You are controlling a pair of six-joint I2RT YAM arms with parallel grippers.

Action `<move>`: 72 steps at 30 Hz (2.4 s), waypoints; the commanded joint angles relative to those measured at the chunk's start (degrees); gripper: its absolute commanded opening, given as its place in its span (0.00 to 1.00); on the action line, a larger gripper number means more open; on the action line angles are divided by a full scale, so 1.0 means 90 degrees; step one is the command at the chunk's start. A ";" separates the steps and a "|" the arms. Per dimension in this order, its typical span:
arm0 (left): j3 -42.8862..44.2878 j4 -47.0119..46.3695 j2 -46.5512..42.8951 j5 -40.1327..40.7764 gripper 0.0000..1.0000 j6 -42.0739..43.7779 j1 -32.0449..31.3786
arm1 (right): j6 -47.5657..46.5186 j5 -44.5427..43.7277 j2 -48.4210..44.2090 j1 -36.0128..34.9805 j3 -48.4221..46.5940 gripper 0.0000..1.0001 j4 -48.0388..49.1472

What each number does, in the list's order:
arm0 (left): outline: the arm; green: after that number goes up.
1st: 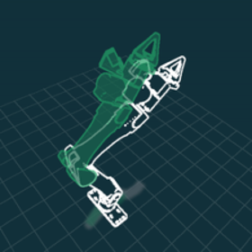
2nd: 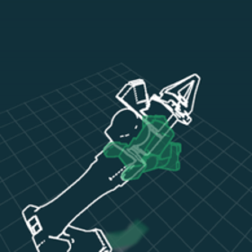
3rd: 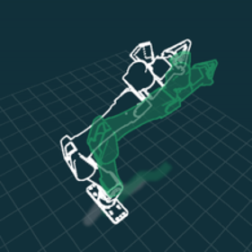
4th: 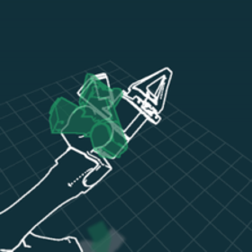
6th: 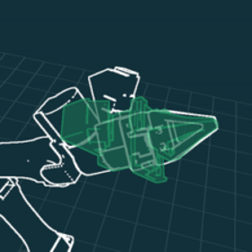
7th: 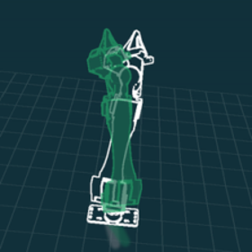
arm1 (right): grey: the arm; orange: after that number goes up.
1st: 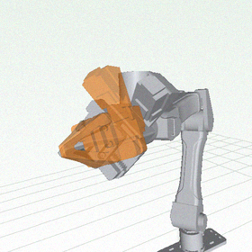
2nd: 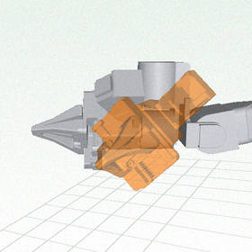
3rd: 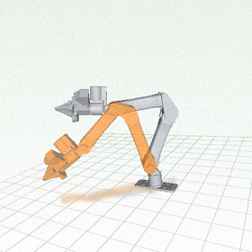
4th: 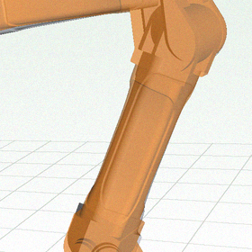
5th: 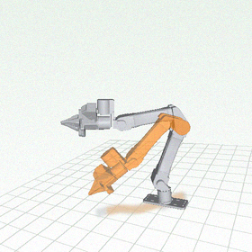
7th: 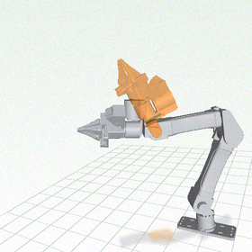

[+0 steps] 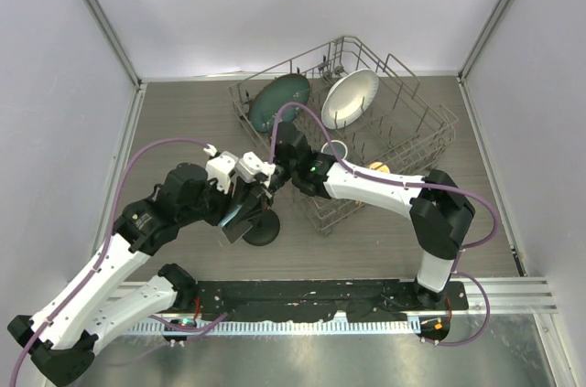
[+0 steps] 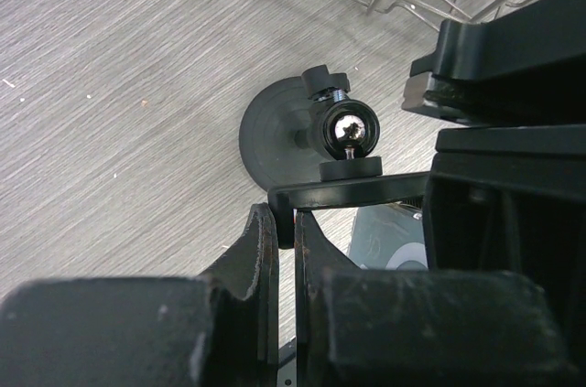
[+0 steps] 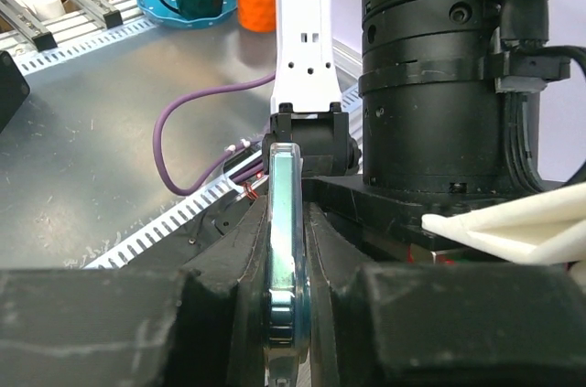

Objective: Place the phone on the phone stand

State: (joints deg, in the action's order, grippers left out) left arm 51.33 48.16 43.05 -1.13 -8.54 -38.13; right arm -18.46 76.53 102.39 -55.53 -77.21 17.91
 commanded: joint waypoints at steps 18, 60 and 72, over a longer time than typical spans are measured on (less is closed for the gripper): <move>0.0039 -0.0478 -0.0935 0.0906 0.00 -0.1131 -0.0138 | 0.0877 -0.2692 -0.0410 0.0622 0.1186 0.01 0.2002; 0.0029 -0.0010 -0.1375 0.2810 0.00 -0.2263 -0.0138 | 0.1192 -1.1513 -0.1319 -0.1338 0.0348 0.00 -0.2428; -0.0264 -0.0156 -0.1883 0.3026 0.00 -0.2958 -0.0138 | 0.1503 -1.4374 0.0234 -0.2161 -0.1225 0.00 -0.3562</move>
State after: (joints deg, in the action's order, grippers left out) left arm 46.72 50.15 28.42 26.48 -31.97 -39.05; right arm -4.40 -33.85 101.69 -79.24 -86.04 -6.61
